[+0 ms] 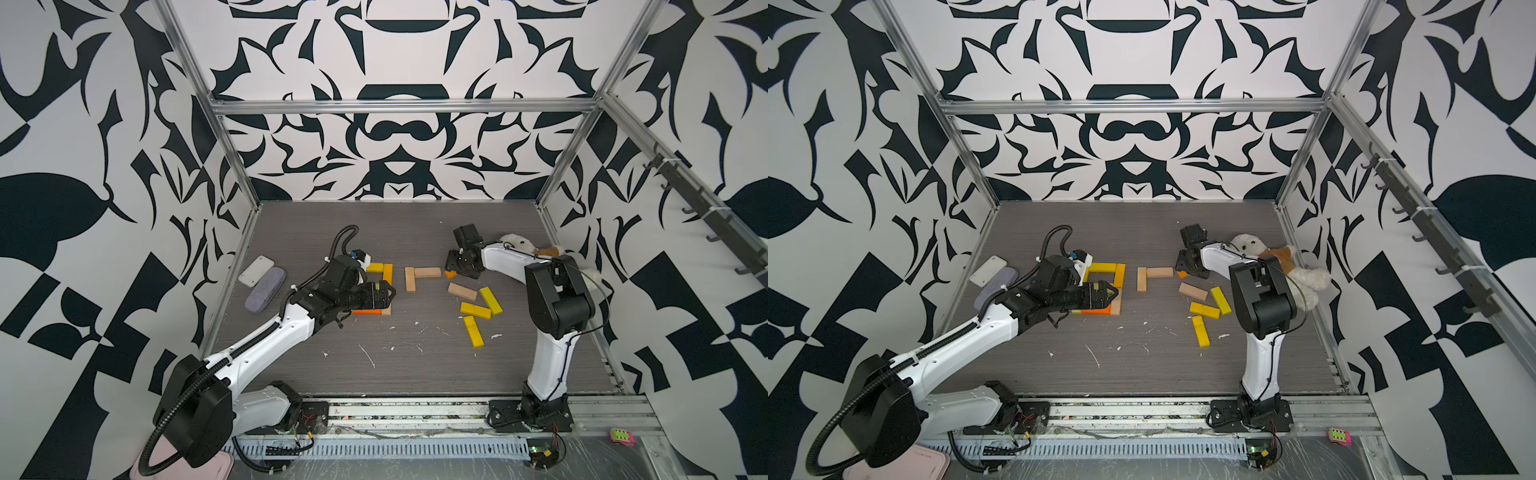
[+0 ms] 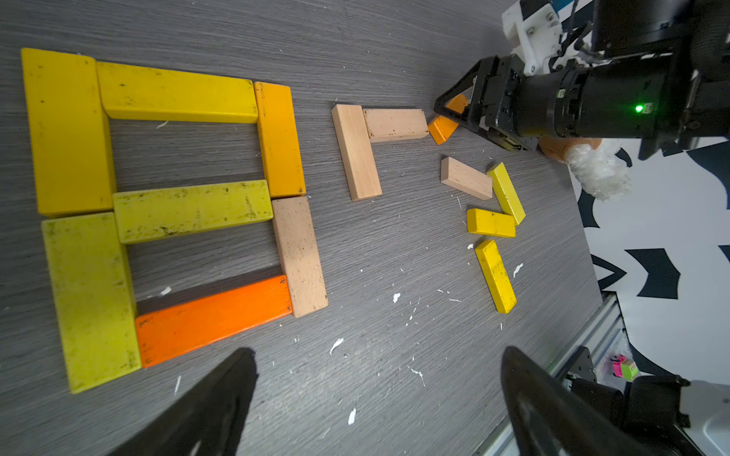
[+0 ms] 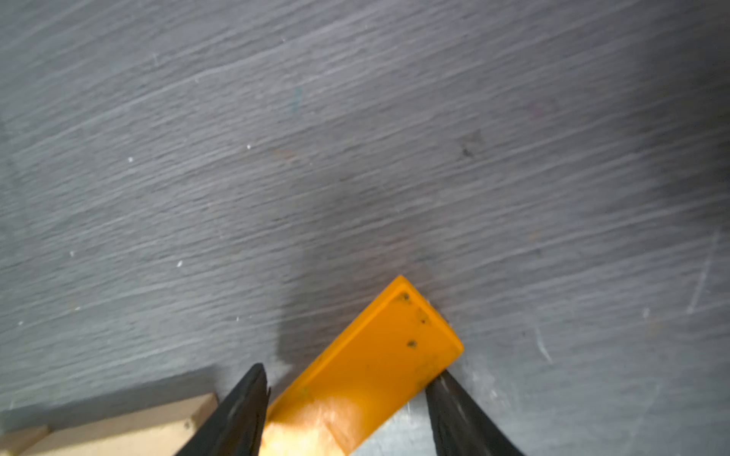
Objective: Assemble the number 8 with building blocks
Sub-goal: Pick up the building block from the center of the board, then place the building block at the center of the board.
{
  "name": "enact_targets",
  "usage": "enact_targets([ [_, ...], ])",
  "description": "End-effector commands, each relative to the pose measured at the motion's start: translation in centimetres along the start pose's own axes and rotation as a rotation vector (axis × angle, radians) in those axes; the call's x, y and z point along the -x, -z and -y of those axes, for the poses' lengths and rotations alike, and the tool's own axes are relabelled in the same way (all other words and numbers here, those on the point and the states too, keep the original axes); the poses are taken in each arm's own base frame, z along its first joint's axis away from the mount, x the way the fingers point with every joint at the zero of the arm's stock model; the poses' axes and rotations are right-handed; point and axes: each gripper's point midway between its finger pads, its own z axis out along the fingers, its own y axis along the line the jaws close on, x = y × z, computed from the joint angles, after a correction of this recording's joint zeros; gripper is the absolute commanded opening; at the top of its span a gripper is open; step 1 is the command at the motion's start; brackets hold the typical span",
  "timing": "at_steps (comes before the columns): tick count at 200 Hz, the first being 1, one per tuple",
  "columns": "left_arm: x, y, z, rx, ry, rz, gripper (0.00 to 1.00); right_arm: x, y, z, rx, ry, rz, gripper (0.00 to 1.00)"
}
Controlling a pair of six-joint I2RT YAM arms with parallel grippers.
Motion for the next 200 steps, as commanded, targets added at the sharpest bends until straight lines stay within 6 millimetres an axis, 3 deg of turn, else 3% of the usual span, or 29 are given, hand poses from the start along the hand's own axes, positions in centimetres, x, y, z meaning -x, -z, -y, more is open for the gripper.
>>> enact_targets([
  [1,-0.5,-0.2,-0.5,0.010,0.007,-0.011,0.99,1.4,0.5,-0.3,-0.015,0.007,0.026,0.62],
  [24,-0.7,-0.1,-0.7,0.015,0.012,-0.010,0.99,1.6,0.4,-0.3,-0.021,0.018,0.030,0.55],
  [66,-0.7,0.0,-0.6,0.011,0.014,-0.011,0.99,2.7,0.7,-0.6,-0.031,0.067,0.045,0.27],
  [84,-0.7,0.2,-0.6,0.012,0.015,-0.007,0.99,3.9,2.2,-1.4,-0.004,0.092,0.077,0.18],
  [117,-0.6,0.4,-0.5,0.008,0.016,0.001,0.99,4.7,5.8,-2.5,0.064,0.157,0.127,0.16],
  [149,-0.2,0.3,-0.5,0.010,0.023,0.015,0.99,1.7,8.2,-4.4,0.175,0.282,0.106,0.16],
  [200,0.7,0.7,-0.2,0.020,0.009,0.040,0.99,-6.3,10.3,-8.1,0.289,0.572,0.009,0.16],
])
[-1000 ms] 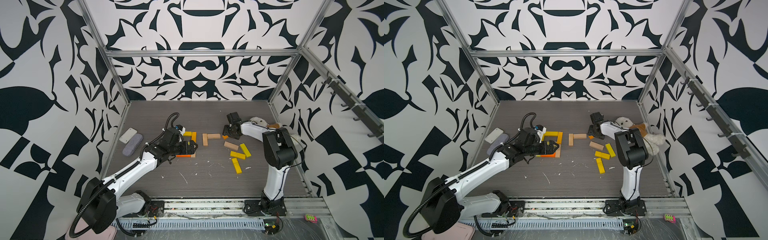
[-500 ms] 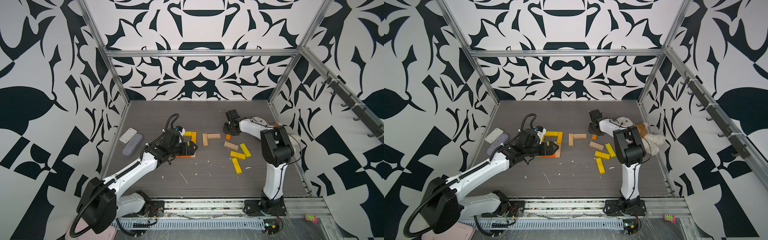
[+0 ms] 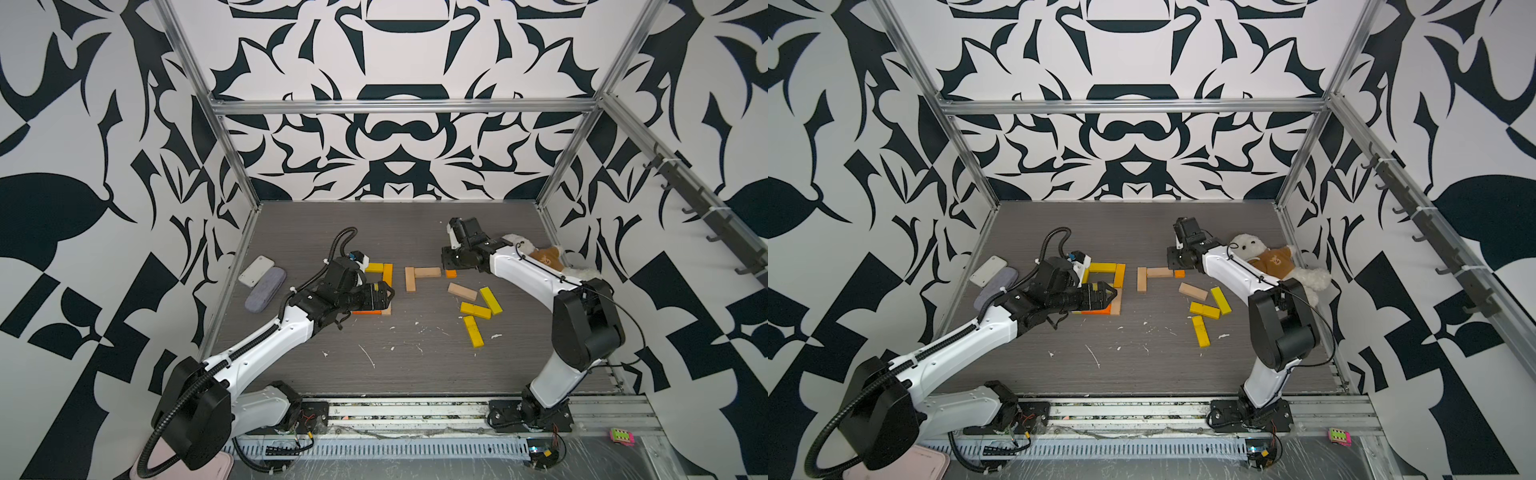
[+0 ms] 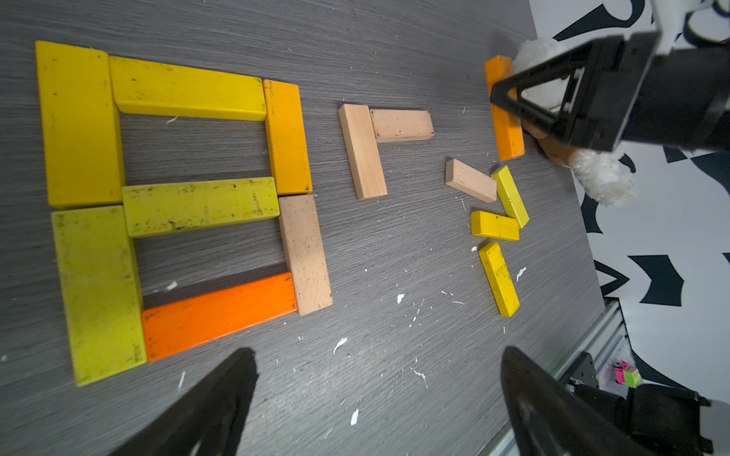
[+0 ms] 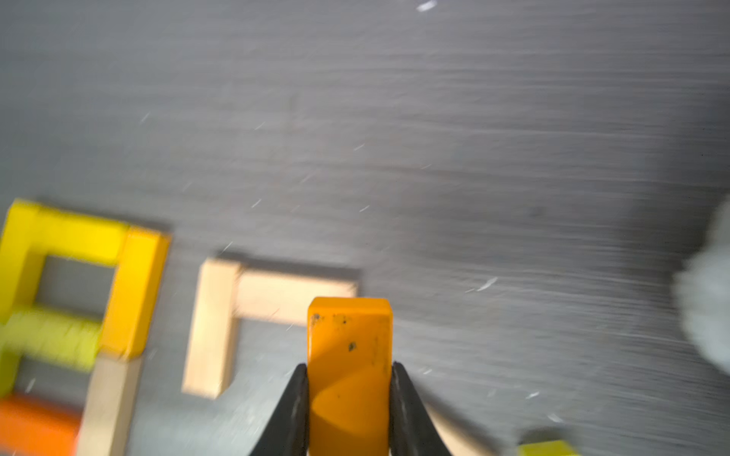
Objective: Assemble the number 8 with building blocks
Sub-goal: Place the building block at the center of the board.
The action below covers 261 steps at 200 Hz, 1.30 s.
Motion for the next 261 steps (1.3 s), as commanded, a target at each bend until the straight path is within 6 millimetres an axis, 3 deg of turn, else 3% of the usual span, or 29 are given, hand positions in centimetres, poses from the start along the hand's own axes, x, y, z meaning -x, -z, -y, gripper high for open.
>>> enact_targets([
  [1,0.9,0.6,0.2,0.008,-0.007,0.028,0.99,-3.3,0.5,-3.2,0.088,0.162,-0.075,0.16],
  [35,0.7,0.8,0.0,0.013,-0.005,0.031,0.99,-7.4,0.0,-5.7,0.112,0.300,-0.164,0.15],
  [88,0.7,0.7,0.1,0.012,-0.002,0.029,0.99,-11.6,-1.5,-6.2,0.089,0.380,-0.289,0.15],
  [118,0.8,0.5,0.2,0.004,0.001,0.024,0.99,-12.3,-2.1,-6.1,0.078,0.379,-0.298,0.16],
  [169,0.7,-0.1,0.4,-0.006,0.005,0.008,0.99,-11.9,-3.8,-5.7,0.025,0.354,-0.288,0.17],
  [200,0.3,-0.1,0.0,0.004,0.009,0.003,0.99,-12.3,-4.4,-5.5,0.012,0.341,-0.296,0.29],
  [238,0.2,-0.1,-0.1,0.006,0.011,0.003,0.99,-12.8,-3.4,-4.3,-0.040,0.322,-0.291,0.55],
  [261,0.2,-0.1,-0.2,0.009,0.012,0.005,0.99,-13.7,-2.4,-3.1,-0.082,0.282,-0.291,0.59],
])
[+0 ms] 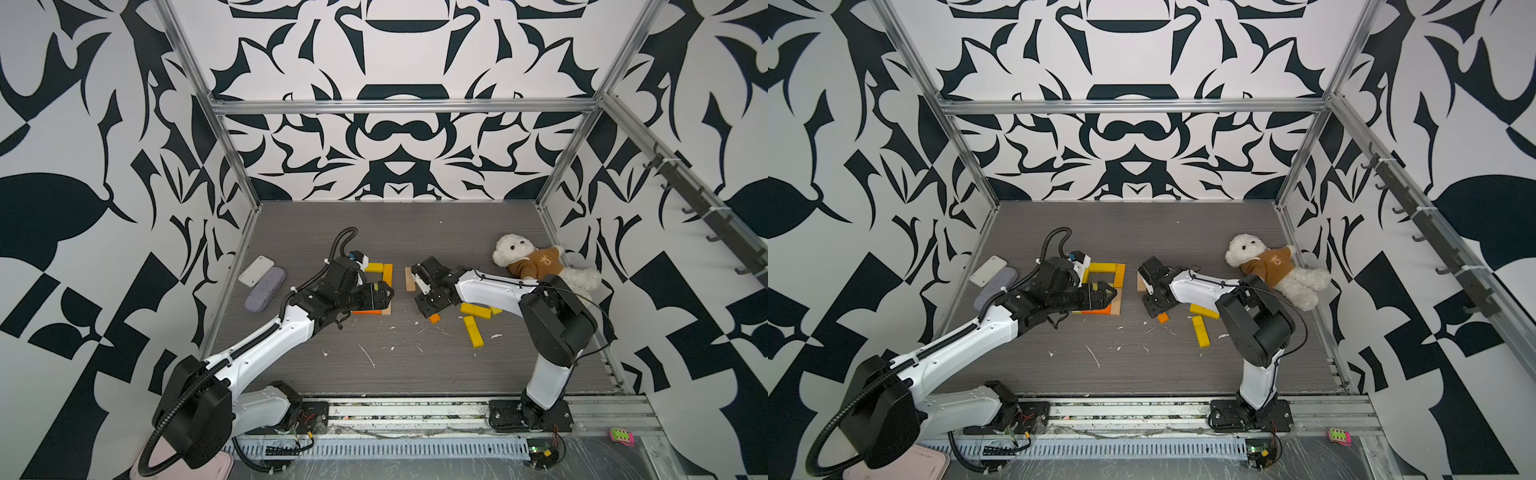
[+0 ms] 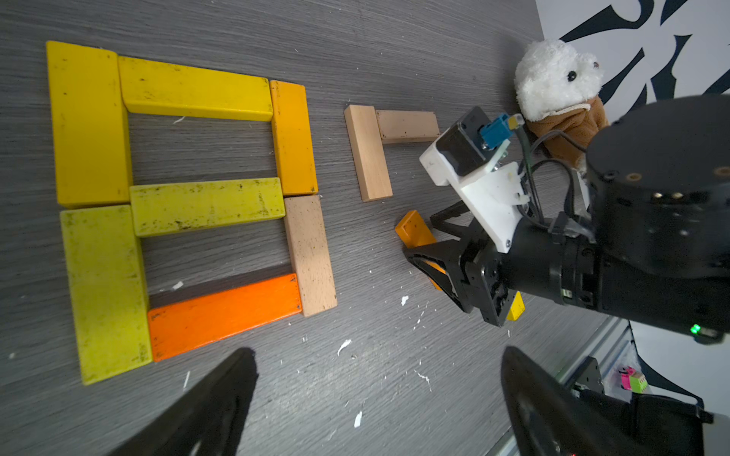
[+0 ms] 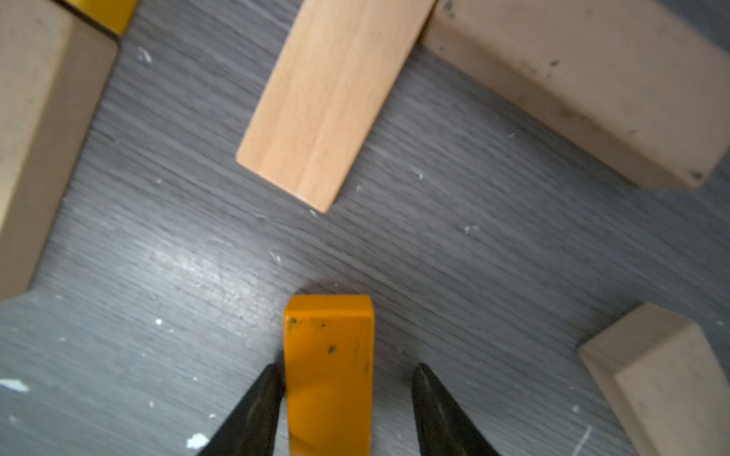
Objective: Assemble the number 8 with building blocks
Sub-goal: Place the building block at the center of the board, then assemble the building block at the center of the board.
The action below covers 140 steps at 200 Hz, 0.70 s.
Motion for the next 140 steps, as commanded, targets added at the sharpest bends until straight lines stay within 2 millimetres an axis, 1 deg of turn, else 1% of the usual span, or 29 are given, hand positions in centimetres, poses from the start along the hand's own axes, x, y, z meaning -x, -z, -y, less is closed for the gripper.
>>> enact_targets([
  [1,0.2,0.1,0.1,-0.003,0.006,0.005,0.99,-1.9,1.1,1.3,-0.065,-0.053,-0.014,0.59],
  [30,0.1,0.0,0.0,-0.004,0.006,0.003,0.99,-3.6,1.7,1.9,-0.081,-0.124,-0.015,0.59],
  [62,0.0,-0.1,0.2,-0.011,0.007,-0.004,0.99,-4.6,1.7,2.9,-0.110,-0.183,-0.021,0.59],
  [88,0.0,0.0,0.2,-0.012,0.009,-0.004,0.99,-4.7,2.0,3.6,-0.126,-0.235,-0.010,0.57],
  [128,-0.3,0.0,0.1,-0.015,0.015,-0.007,0.99,-4.3,2.0,4.7,-0.144,-0.298,0.004,0.48],
  [140,-0.2,0.1,0.1,-0.013,0.014,-0.005,0.99,-4.2,1.9,5.0,-0.143,-0.313,0.005,0.47],
])
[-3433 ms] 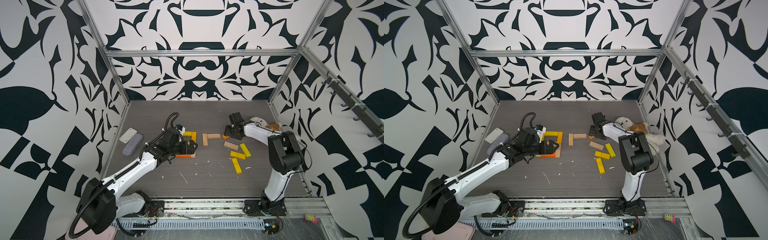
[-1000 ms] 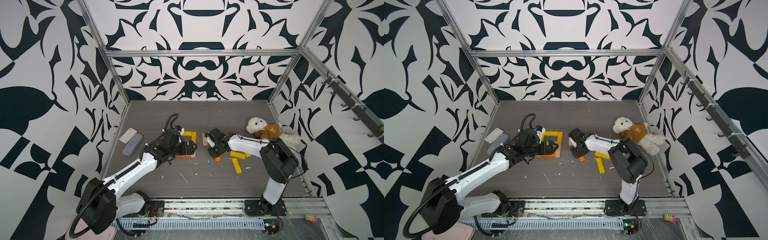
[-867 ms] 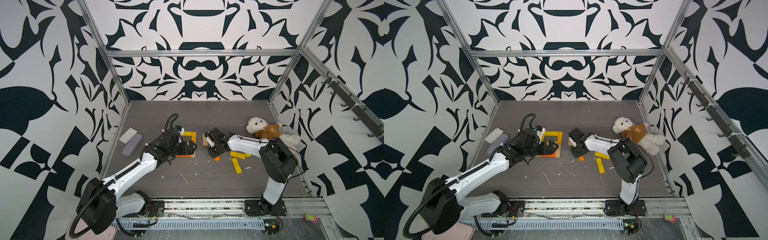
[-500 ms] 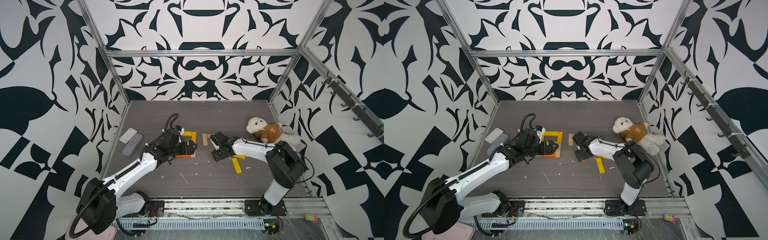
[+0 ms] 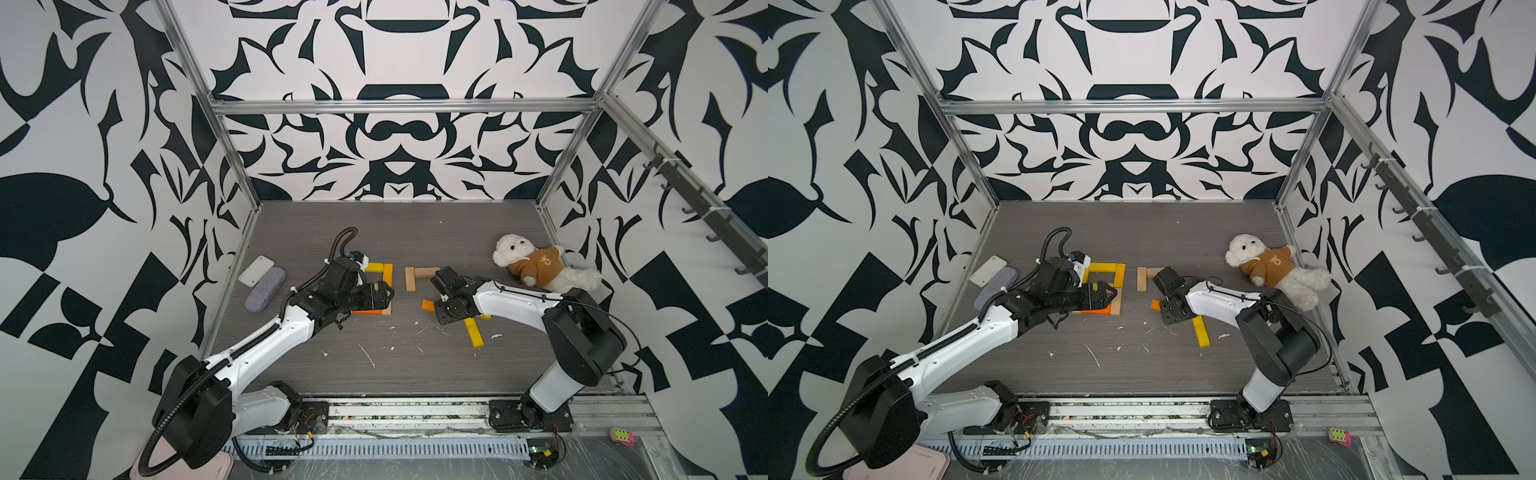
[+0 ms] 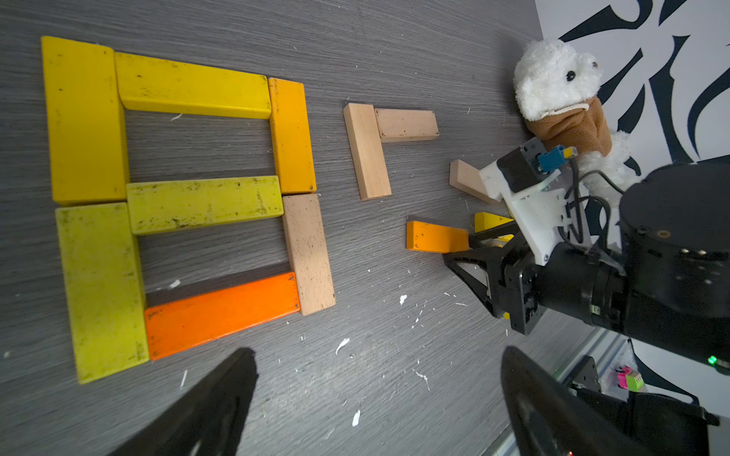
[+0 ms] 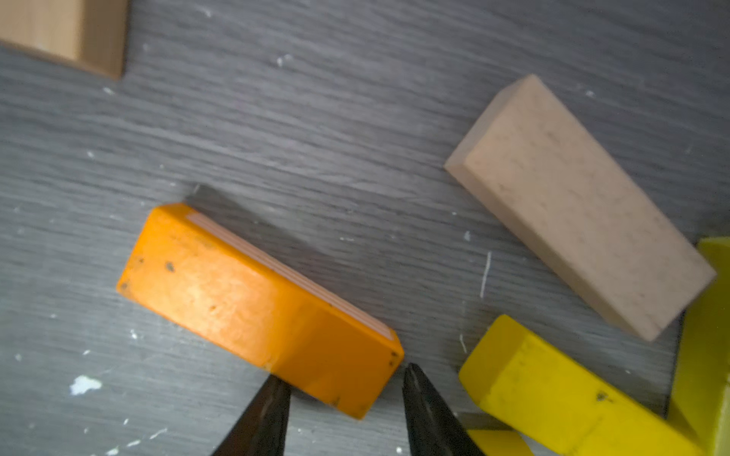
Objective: Assemble the number 8 with building blocks
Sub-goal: Assemble the building block at the center of the board.
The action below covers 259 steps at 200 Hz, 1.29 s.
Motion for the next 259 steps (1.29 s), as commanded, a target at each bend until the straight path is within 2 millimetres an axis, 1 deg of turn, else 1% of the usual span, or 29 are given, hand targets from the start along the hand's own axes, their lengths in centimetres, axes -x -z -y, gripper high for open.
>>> enact_targets([
  [1,-0.1,0.1,0.0,-0.006,0.011,0.001,0.99,0.5,0.4,1.1,-0.029,-0.056,0.020,0.47],
  [23,-0.1,0.1,0.0,-0.007,0.010,0.002,0.99,1.3,0.2,0.3,0.021,-0.033,0.040,0.47],
  [49,-0.2,0.1,0.0,-0.011,0.011,-0.002,0.99,2.0,0.1,-0.4,0.053,0.019,0.039,0.50],
  [91,-0.2,0.1,0.0,-0.009,0.013,-0.003,0.99,2.2,-0.1,-1.9,0.121,0.089,0.025,0.54],
  [138,-0.3,-0.2,0.0,-0.011,0.014,-0.011,0.99,2.3,-0.5,-1.8,0.114,0.103,0.017,0.60],
  [154,-0.3,-0.2,0.0,-0.011,0.015,-0.014,0.99,2.6,-0.7,-1.7,0.108,0.093,0.016,0.60],
  [188,-0.4,-0.2,-0.1,-0.007,0.016,-0.014,0.99,3.1,-0.9,-1.4,0.091,0.062,0.021,0.60],
  [259,-0.3,-0.2,0.0,-0.007,0.012,-0.015,0.99,4.2,-1.3,-0.5,0.091,0.043,0.022,0.54],
])
